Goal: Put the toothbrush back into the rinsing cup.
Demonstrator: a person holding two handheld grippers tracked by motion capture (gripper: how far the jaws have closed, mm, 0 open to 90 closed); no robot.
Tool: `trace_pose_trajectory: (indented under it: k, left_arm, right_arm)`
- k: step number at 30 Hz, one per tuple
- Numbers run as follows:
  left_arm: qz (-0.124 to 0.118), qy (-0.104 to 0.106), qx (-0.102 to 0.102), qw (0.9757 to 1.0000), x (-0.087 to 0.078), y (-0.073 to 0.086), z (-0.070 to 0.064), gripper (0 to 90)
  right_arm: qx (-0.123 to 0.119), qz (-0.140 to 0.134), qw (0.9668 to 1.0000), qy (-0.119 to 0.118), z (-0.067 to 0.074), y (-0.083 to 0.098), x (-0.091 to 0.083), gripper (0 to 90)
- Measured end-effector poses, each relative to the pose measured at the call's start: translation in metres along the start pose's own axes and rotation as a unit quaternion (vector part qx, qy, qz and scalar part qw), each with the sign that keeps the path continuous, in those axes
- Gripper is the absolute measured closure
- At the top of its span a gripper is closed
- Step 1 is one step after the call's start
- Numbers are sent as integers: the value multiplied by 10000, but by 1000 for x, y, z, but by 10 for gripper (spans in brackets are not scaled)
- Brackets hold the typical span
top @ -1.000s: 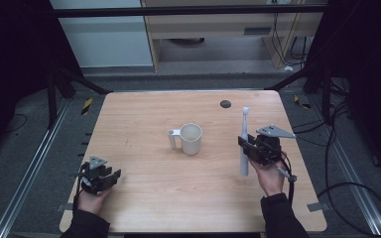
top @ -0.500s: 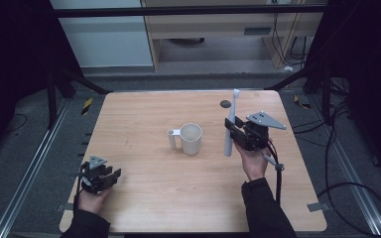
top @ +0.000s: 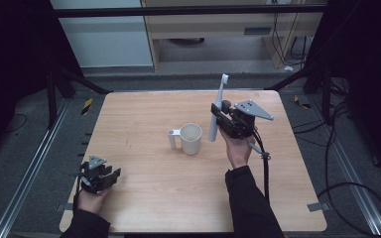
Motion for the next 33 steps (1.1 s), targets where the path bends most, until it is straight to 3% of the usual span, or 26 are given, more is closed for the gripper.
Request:
trace_pose_trajectory:
  k: [9, 22, 28, 33]
  left_arm:
    - [6, -15, 8, 10000, 1, 0, 1, 587]
    - [-32, -11, 33, 10000, 1, -1, 1, 586]
    - [-58, -13, 32, 10000, 0, -1, 1, 584]
    - [-37, -3, 37, 10000, 1, -1, 1, 584]
  right_arm:
    - [75, -223, 9997, -93, 8, -5, 13, 677]
    - [224, -289, 9990, -239, 19, -5, 37, 677]
    - [249, -194, 9991, -299, 27, 2, 50, 677]
    - [200, 70, 9994, -267, 29, 19, 62, 677]
Point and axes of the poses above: each handheld gripper's, and its own axes: x roughly forward along the jaws, y roughly out of its underside, z roughly to its left, the point moved 3 cm from there along x, roughly forward along the jaws, and after that the axes turned 3 degrees about y, right-handed, at the moved point
